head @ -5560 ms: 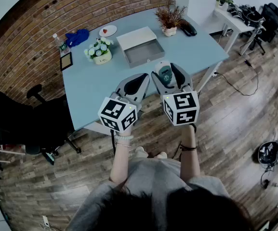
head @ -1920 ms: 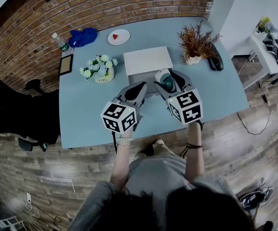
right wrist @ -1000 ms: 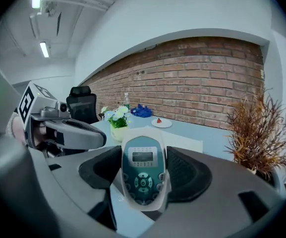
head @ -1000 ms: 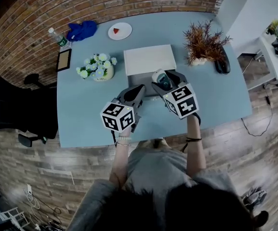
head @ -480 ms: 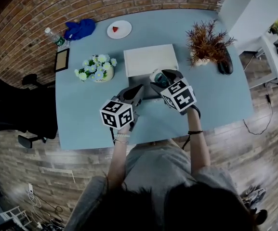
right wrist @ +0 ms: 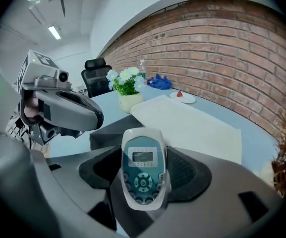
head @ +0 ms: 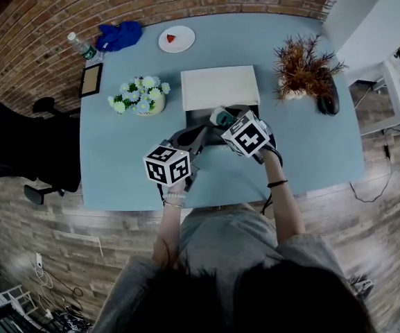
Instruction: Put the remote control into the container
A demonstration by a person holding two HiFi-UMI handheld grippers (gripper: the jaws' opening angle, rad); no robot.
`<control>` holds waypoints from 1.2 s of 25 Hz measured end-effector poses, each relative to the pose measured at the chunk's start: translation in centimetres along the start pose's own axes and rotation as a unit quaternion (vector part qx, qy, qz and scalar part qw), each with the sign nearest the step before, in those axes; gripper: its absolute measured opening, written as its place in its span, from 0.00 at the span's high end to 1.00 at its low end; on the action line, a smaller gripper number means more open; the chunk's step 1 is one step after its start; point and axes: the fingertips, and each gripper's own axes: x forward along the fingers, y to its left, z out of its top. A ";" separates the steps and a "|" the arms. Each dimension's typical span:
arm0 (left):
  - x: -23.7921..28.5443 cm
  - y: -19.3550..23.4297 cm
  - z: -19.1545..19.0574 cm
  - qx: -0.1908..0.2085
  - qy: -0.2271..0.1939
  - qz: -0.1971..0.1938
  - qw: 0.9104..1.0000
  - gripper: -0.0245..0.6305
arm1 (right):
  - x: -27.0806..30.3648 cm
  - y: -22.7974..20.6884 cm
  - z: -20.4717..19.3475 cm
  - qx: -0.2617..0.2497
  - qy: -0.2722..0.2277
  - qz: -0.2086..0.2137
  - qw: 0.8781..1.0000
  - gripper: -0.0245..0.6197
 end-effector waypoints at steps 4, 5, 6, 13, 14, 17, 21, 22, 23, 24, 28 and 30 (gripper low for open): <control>0.1 0.3 -0.5 -0.008 0.008 0.003 1.000 0.96 | 1.2 0.3 -0.7 -0.010 0.023 0.014 1.000 0.52; 0.2 0.4 -0.7 -0.010 0.010 0.004 1.000 0.96 | 1.5 0.4 -0.9 -0.011 0.028 0.017 0.999 0.52; 0.2 0.4 -0.8 -0.011 0.012 0.005 1.000 0.96 | 1.7 0.5 -1.0 -0.012 0.033 0.020 0.999 0.52; 0.6 0.8 -1.2 -0.015 0.015 0.013 1.000 0.96 | 3.0 0.6 -1.8 -0.023 0.057 0.035 0.998 0.52; 0.7 0.8 -1.2 -0.016 0.016 0.014 1.000 0.96 | 3.2 0.6 -2.0 -0.024 0.064 0.038 0.997 0.52; 0.8 1.0 -1.3 -0.018 0.017 0.017 1.000 0.96 | 3.7 0.8 -2.4 -0.026 0.081 0.046 0.995 0.52; 0.7 1.3 -1.4 -0.023 0.019 0.022 0.999 0.96 | 4.2 0.7 -2.2 -0.033 0.091 0.045 0.994 0.52; 0.7 1.4 -1.5 -0.024 0.019 0.023 0.999 0.96 | 4.4 0.7 -2.3 -0.034 0.096 0.044 0.994 0.52; 0.7 1.5 -1.5 -0.025 0.019 0.024 0.999 0.96 | 4.5 0.8 -2.5 -0.034 0.100 0.044 0.993 0.52; 0.6 1.6 -1.5 -0.026 0.019 0.025 0.999 0.96 | 4.7 0.8 -2.6 -0.034 0.102 0.043 0.993 0.52; 0.5 1.7 -1.5 -0.029 0.018 0.027 0.999 0.96 | 4.9 0.8 -2.7 -0.036 0.106 0.042 0.993 0.52; 0.5 1.8 -1.5 -0.029 0.018 0.027 0.999 0.96 | 4.9 0.8 -2.7 -0.034 0.109 0.042 0.993 0.52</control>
